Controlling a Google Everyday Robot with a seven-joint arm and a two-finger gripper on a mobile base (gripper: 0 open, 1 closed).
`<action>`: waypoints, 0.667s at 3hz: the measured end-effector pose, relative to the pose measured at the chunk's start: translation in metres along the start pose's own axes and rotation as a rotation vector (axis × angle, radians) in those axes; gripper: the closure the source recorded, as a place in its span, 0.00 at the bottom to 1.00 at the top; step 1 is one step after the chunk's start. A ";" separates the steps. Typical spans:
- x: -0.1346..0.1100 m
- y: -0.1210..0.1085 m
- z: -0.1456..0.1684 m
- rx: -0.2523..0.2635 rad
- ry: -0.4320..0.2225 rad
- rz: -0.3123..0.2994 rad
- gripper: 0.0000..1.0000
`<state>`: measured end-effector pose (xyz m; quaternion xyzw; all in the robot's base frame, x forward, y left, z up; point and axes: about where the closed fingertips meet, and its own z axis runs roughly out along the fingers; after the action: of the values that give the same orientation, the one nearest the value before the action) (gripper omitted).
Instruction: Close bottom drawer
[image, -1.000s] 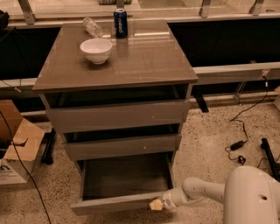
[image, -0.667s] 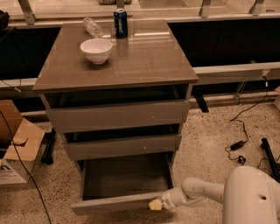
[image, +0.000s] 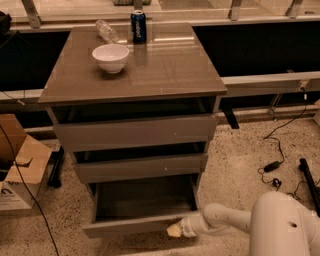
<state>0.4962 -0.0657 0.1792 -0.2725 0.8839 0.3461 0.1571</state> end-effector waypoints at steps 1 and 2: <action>-0.026 -0.017 0.019 0.032 -0.056 -0.049 1.00; -0.056 -0.034 0.036 0.062 -0.112 -0.106 1.00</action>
Offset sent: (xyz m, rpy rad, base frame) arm 0.1659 0.0534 -0.0280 0.0114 -0.3947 -0.0272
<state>0.5649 -0.0409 0.1621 -0.2940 0.8684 0.3243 0.2329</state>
